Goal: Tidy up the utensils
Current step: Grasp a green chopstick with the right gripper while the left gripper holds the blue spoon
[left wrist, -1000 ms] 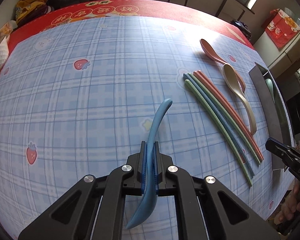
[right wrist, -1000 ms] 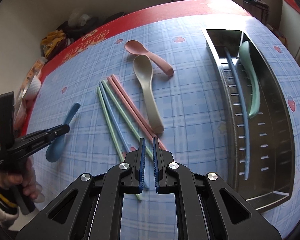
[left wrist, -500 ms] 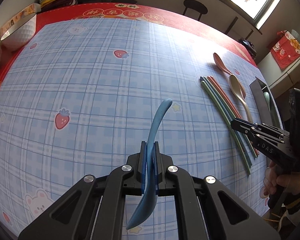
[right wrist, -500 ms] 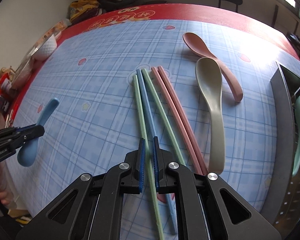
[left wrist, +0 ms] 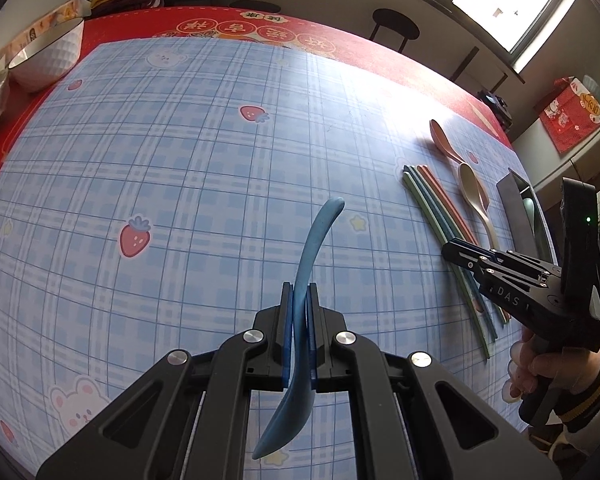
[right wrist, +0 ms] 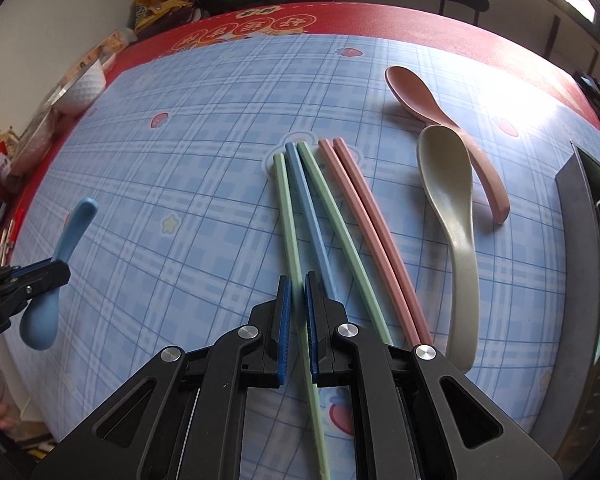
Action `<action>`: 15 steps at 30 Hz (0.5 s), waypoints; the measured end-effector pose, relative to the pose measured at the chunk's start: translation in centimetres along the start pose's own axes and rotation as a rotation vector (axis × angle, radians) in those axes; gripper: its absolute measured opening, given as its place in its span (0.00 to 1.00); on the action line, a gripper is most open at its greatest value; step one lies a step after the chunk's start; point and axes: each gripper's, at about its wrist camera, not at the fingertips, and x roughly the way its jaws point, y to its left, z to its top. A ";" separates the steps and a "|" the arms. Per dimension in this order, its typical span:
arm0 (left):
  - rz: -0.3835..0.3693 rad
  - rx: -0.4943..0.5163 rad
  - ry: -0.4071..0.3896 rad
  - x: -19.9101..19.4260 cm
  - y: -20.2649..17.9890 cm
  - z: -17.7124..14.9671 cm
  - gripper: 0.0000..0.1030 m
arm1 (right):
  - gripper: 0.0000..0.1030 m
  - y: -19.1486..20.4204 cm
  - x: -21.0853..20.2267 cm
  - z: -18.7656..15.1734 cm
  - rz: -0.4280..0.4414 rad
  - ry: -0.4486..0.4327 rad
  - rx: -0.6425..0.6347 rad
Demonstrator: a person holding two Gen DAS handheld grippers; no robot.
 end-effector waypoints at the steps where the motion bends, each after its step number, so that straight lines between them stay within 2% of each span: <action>1: -0.001 -0.003 0.002 0.0 0.0 0.0 0.06 | 0.08 0.3 0.1 0.0 -0.012 -0.004 -0.009; 5: -0.003 -0.016 0.006 -0.1 0.3 -0.2 0.06 | 0.09 -0.6 0.0 -0.4 0.024 -0.032 0.045; 15: 0.010 -0.034 -0.004 -1.1 0.9 -0.4 0.06 | 0.08 -1.1 -0.3 -1.3 0.060 -0.073 0.014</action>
